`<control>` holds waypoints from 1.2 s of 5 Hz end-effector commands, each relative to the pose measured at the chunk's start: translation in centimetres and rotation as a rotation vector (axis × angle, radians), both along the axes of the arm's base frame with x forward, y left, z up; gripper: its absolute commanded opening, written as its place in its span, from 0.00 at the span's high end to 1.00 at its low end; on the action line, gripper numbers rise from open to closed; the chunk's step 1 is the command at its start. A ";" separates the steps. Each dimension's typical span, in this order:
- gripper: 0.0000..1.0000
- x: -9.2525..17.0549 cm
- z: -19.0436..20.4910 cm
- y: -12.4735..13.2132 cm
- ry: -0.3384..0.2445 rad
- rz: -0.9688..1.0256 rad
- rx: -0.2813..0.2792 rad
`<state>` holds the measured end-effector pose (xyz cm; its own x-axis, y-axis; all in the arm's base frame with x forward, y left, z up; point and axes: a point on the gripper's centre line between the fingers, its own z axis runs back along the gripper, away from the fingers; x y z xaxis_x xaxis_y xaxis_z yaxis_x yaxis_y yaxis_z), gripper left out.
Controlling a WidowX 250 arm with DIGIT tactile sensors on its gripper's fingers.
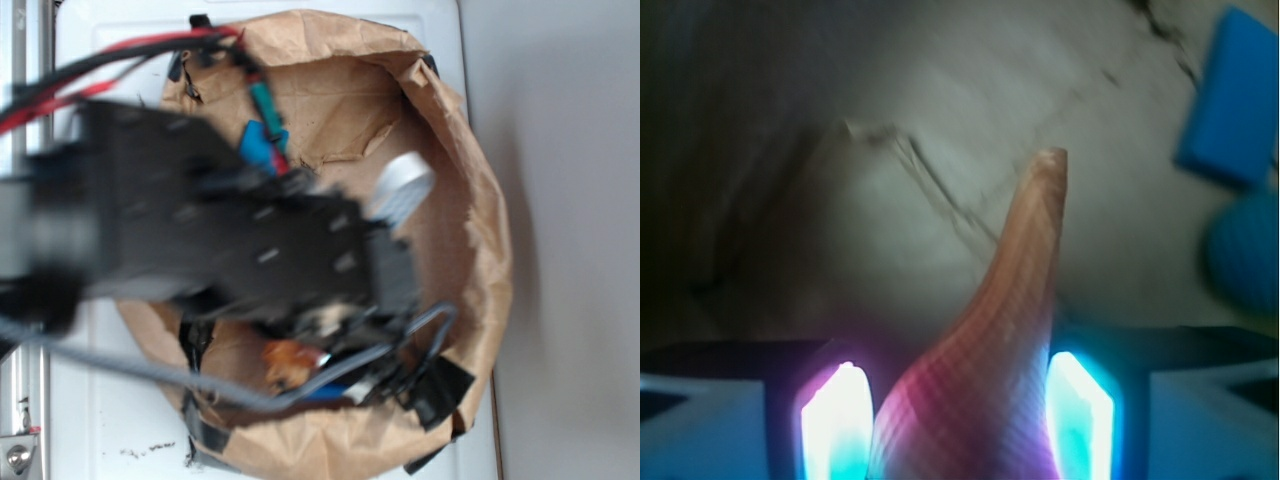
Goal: Grab the shell.
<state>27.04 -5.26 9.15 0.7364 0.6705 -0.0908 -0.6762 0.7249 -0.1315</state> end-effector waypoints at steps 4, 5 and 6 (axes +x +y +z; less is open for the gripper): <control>1.00 1.6 11.8 6.3 -0.146 -0.357 0.257; 1.00 0.4 12.8 6.3 -0.149 -0.380 0.234; 1.00 -0.5 12.4 5.4 -0.182 -0.401 0.288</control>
